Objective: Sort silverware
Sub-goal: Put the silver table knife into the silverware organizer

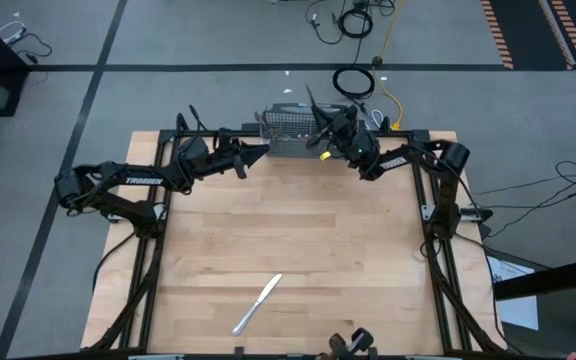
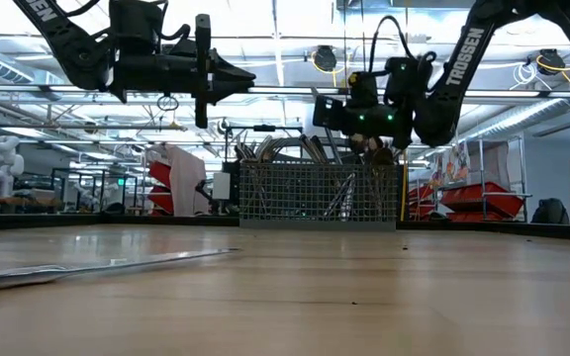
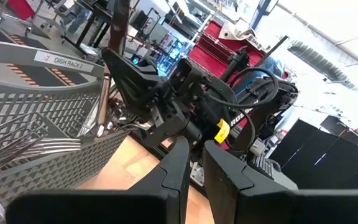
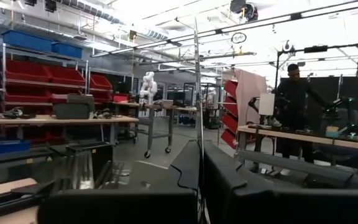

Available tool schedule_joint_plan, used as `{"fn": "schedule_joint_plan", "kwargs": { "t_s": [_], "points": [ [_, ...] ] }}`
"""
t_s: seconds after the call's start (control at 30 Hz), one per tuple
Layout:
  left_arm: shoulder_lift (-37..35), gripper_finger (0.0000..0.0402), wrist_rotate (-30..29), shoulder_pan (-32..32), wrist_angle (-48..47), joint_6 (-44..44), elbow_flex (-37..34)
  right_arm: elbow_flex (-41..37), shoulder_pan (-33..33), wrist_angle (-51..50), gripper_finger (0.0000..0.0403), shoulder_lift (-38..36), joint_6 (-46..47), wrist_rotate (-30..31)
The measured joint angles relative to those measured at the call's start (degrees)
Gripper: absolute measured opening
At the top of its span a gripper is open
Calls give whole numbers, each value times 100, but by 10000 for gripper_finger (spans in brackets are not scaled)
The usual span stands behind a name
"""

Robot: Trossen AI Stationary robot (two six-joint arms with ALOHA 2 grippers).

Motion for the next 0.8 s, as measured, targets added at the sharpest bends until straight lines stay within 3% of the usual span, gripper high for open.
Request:
{"fn": "schedule_joint_plan", "kwargs": {
  "t_s": [0.3,0.8],
  "points": [
    [2,52,0,0,0,-9,0,-2,43,-116,8,-52,215,-28],
    [2,52,77,0,0,-17,0,-25,173,-218,95,-228,168,132]
  ]
}}
